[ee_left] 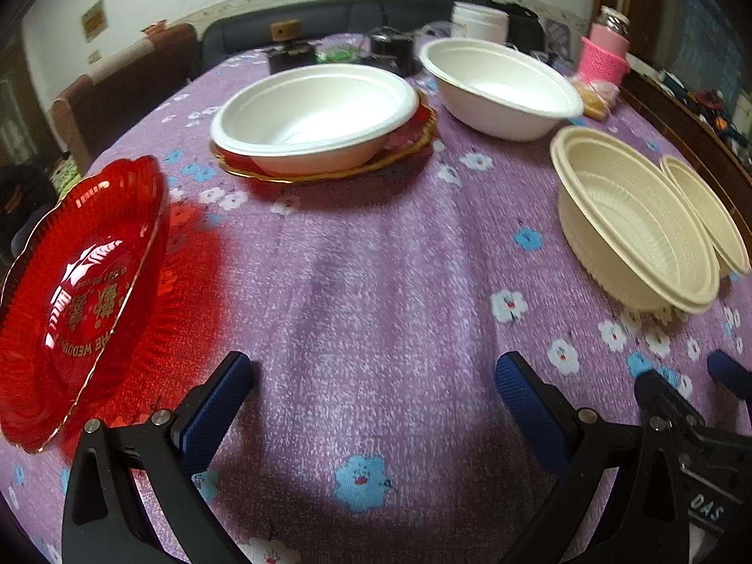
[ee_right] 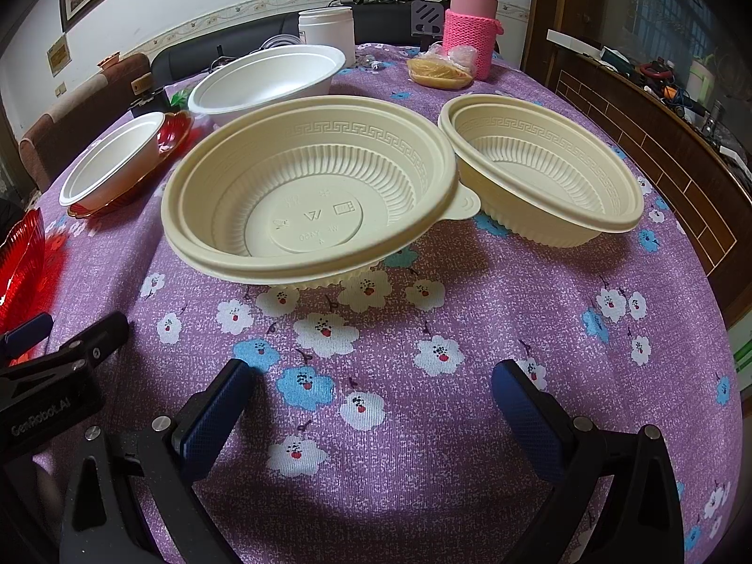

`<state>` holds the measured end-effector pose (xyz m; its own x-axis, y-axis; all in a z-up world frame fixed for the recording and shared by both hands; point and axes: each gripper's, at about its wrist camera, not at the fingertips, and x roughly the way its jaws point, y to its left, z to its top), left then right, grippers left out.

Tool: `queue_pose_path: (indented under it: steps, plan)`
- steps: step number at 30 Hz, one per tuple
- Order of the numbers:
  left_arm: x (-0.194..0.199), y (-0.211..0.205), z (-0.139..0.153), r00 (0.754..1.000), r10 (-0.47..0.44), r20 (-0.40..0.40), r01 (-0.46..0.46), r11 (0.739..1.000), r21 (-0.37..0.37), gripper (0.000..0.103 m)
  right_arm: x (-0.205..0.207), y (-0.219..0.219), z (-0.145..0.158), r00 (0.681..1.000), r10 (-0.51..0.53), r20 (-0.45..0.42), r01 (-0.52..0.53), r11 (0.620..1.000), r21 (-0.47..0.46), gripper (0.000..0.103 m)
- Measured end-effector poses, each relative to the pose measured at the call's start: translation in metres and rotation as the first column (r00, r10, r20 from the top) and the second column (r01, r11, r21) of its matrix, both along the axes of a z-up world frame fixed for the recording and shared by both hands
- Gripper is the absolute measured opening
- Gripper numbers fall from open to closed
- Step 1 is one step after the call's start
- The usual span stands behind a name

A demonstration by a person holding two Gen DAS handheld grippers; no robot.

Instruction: Organize plates and bowls

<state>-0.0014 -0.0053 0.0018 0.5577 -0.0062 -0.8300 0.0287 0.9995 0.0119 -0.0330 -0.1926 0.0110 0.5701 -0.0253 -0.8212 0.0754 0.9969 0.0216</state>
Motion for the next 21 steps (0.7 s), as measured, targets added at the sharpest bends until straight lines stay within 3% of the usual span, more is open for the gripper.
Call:
queue_pose_path:
  steps: [8,13,15,17,21]
  plan:
    - [-0.029,-0.008,0.002,0.992,-0.111,-0.057,0.11,0.994,-0.01,0.103,0.0,0.003,0.0,1.0,0.013,-0.027,-0.013,1.0,-0.008,0.102]
    - [-0.071,0.0,0.025,0.988,-0.145,0.05,0.151,0.98,-0.13,0.096,-0.003,-0.001,0.001,0.999,0.03,-0.013,-0.029,1.0,0.007,0.102]
    - [-0.093,0.012,0.046,0.985,-0.134,0.112,0.152,0.973,-0.174,0.096,-0.009,-0.003,0.006,0.999,0.026,0.024,-0.026,0.999,0.021,0.098]
    - [-0.11,0.026,0.066,0.978,-0.113,0.175,0.15,0.965,-0.215,0.096,-0.03,-0.01,0.026,0.988,-0.021,0.153,0.018,1.0,0.02,0.098]
    - [-0.148,0.063,0.12,0.955,-0.062,0.289,0.143,0.952,-0.271,0.095,-0.073,-0.011,0.063,0.952,-0.054,0.302,0.038,0.998,0.057,0.098]
